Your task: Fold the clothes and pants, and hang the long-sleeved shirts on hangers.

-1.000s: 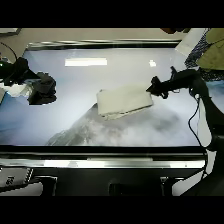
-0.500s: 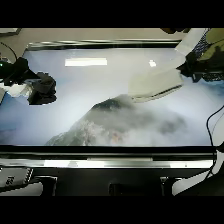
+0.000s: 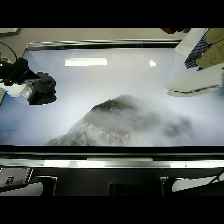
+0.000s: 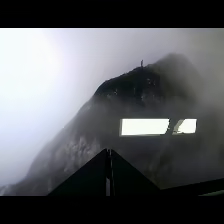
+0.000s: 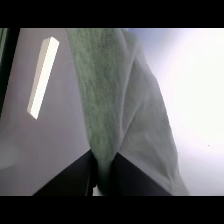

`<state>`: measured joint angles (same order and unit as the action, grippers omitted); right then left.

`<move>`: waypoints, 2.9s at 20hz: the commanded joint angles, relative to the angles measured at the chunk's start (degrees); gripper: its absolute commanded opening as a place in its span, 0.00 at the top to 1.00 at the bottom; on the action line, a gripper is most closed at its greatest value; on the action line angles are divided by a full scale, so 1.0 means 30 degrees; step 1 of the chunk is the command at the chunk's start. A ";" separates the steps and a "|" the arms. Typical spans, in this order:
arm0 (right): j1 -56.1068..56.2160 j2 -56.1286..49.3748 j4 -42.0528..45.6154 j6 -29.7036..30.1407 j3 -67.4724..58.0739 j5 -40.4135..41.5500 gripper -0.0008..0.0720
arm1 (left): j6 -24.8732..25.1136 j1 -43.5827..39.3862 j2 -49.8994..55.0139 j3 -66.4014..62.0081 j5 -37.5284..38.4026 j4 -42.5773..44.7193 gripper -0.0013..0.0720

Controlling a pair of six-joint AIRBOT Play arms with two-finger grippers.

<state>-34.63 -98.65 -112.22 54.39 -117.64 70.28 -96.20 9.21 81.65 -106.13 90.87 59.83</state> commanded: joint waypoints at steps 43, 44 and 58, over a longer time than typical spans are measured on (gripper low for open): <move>0.0335 0.9092 0.5173 0.6615 1.4841 -0.2324 0.86 | 0.1260 -0.0007 0.0219 0.0168 0.0437 0.1909 0.96; 0.1858 0.9245 0.4590 0.7745 1.4673 -0.2506 0.91 | 0.1472 0.0000 0.0022 0.0503 0.0051 0.2025 0.96; 1.7580 0.9588 0.5442 0.8655 1.4659 -0.1064 0.94 | 0.3082 -0.1377 -0.5683 0.8102 -0.2310 0.4080 0.96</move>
<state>14.83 -69.93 -96.38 79.55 -73.60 65.84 -87.20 5.37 65.60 -83.07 84.64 71.22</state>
